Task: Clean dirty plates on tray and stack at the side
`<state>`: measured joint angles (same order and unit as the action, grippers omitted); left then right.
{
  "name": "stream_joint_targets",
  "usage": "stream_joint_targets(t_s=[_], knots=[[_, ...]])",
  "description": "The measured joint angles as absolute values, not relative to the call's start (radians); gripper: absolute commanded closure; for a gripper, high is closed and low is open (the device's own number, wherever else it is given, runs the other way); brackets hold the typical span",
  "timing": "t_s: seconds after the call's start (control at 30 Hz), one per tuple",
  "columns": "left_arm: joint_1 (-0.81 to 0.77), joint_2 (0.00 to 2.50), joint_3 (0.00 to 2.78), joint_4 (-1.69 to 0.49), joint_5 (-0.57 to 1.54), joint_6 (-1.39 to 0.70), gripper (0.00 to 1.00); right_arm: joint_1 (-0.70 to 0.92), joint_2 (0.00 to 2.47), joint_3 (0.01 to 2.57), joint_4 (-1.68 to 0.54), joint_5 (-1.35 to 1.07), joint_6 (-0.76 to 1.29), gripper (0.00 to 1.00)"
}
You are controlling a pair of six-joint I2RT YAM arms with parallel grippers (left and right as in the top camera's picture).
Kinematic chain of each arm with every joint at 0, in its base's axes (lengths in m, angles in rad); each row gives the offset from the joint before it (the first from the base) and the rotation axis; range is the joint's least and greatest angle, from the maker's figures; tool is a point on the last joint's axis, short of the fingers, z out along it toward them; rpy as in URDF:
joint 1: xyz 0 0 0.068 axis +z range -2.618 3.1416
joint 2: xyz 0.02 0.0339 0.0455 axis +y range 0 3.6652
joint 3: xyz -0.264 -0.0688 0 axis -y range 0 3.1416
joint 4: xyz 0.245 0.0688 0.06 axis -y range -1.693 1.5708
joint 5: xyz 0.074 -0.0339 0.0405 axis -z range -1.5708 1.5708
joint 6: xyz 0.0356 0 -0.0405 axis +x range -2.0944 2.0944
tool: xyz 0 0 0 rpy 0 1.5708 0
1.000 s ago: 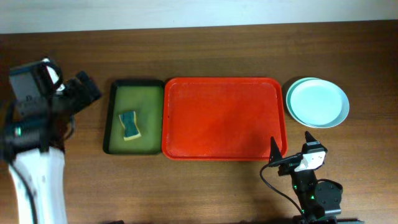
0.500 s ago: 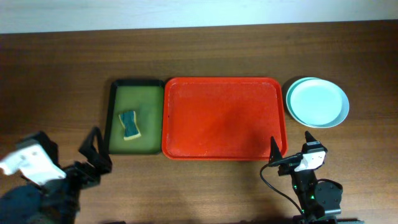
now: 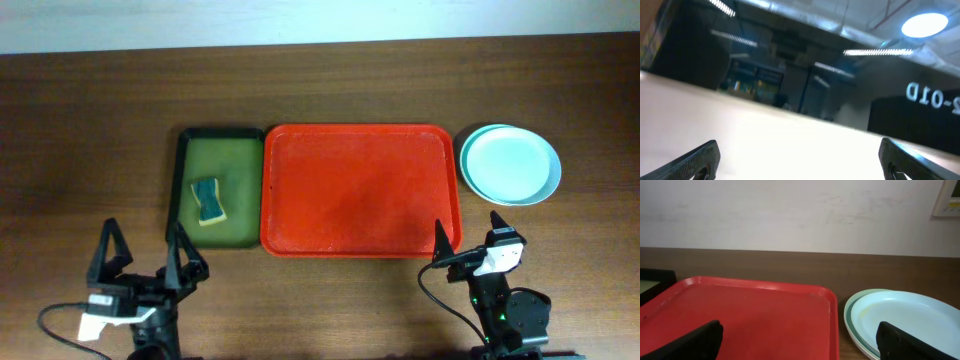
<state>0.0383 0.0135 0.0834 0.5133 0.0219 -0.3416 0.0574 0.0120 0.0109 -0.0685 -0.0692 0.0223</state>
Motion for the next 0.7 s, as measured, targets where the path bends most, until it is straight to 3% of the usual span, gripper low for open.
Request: stream_joint_targets(t_s=[0.13,0.27,0.7], knots=[[0.038,0.011,0.015,0.316,0.021,-0.342,0.01,0.057,0.012,0.011,-0.068,-0.069,0.022,0.02],[0.038,0.01,0.011,-0.072,-0.019,-0.337,0.01,0.057,0.012,0.011,-0.068,-0.069,0.022,0.02],[0.038,0.011,0.011,-0.078,-0.031,-0.205,0.01,0.057,0.012,0.011,-0.068,-0.069,0.022,0.01]])
